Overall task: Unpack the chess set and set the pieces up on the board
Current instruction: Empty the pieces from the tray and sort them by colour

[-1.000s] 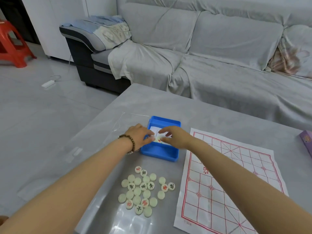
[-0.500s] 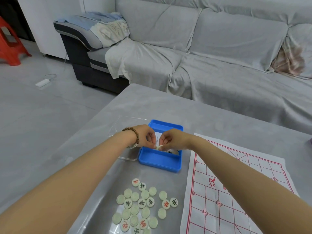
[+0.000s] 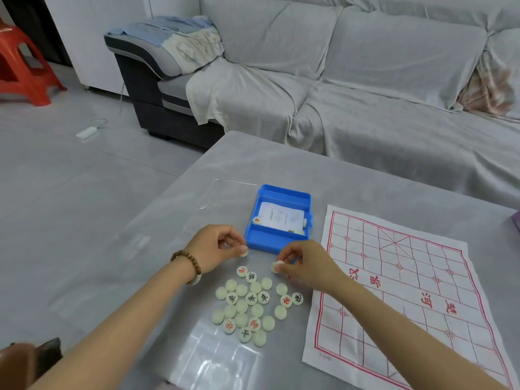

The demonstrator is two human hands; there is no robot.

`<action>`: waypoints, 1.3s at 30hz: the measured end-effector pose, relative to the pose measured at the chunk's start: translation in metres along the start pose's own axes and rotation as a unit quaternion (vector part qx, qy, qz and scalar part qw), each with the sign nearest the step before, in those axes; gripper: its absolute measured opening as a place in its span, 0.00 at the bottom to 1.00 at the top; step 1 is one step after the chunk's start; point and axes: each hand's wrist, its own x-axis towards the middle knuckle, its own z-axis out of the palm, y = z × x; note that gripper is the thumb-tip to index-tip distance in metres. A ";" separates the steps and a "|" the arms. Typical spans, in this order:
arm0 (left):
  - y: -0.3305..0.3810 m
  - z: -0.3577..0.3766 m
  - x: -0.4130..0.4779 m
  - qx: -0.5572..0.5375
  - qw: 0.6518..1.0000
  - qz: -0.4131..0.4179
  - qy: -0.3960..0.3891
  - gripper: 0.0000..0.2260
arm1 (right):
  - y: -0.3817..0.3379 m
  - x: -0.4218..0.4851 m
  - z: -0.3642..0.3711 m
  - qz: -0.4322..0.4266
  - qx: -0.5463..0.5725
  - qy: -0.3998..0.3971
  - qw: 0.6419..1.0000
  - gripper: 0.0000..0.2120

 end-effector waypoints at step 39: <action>0.025 0.019 0.124 0.252 0.965 0.035 0.068 0.14 | 0.023 0.109 -0.058 -0.026 -0.285 0.055 0.957 0.17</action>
